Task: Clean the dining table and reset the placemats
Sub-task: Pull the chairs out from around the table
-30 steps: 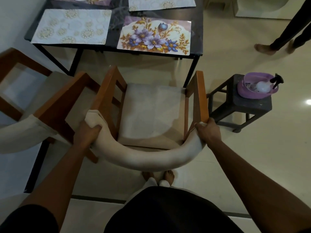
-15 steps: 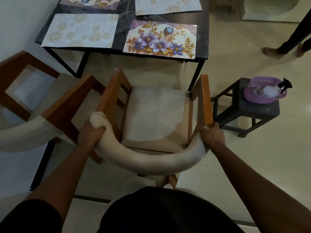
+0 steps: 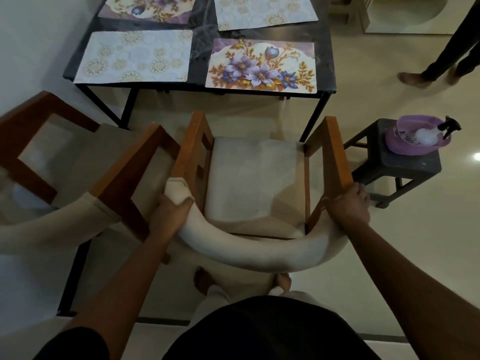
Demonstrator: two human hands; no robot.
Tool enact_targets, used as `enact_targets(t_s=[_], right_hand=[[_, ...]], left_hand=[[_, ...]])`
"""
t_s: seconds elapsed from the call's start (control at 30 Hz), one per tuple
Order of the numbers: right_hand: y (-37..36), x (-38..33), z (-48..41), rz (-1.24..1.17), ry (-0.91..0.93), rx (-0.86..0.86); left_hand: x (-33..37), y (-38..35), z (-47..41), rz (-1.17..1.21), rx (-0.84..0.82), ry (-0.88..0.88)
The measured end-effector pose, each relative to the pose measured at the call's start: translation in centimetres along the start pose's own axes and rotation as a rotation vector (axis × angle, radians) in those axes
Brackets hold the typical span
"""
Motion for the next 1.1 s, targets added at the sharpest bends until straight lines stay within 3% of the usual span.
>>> enact_targets(t_s=[0.1,0.23,0.53,0.77,1.0,1.1], right_hand=[[-1.5,-3.5,4.4,0.126,0.176,0.131],[-5.1,-8.3,10.7,-0.1,0.257,-0.046],[-9.3,-20.5,22.5,-0.153,0.506,-0.187],[-10.9,-30.7,28.6,-0.139,0.771,-0.307],[-15.5,-36.5,35.9,-0.089,0.883,-0.424],[-18.4,-38.0,38.4,-0.079,0.854,-0.497]], left_hand=[[-1.1,0.5,-0.8,0.111,-0.162,-0.12],[-2.1,3.2,-1.3,0.143,-0.271,-0.23],[-2.2,11.8,-5.1,0.12,-0.183,-0.419],[-3.3,19.8,-7.6,0.149,0.025,-0.446],[-9.1,30.0,-9.7,0.111,0.215,-0.42],[-12.4,34.5,-11.8,0.059,0.198,-0.409]])
Point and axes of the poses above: each hand's wrist, its own z-axis away from the middle knuckle, its own y-axis out of the back of the hand, x = y × z, the point moved 8 cm from there along -z, towards the middle knuckle, and after that the axes turned 15 degrees about -y, right-handed, at the moved point
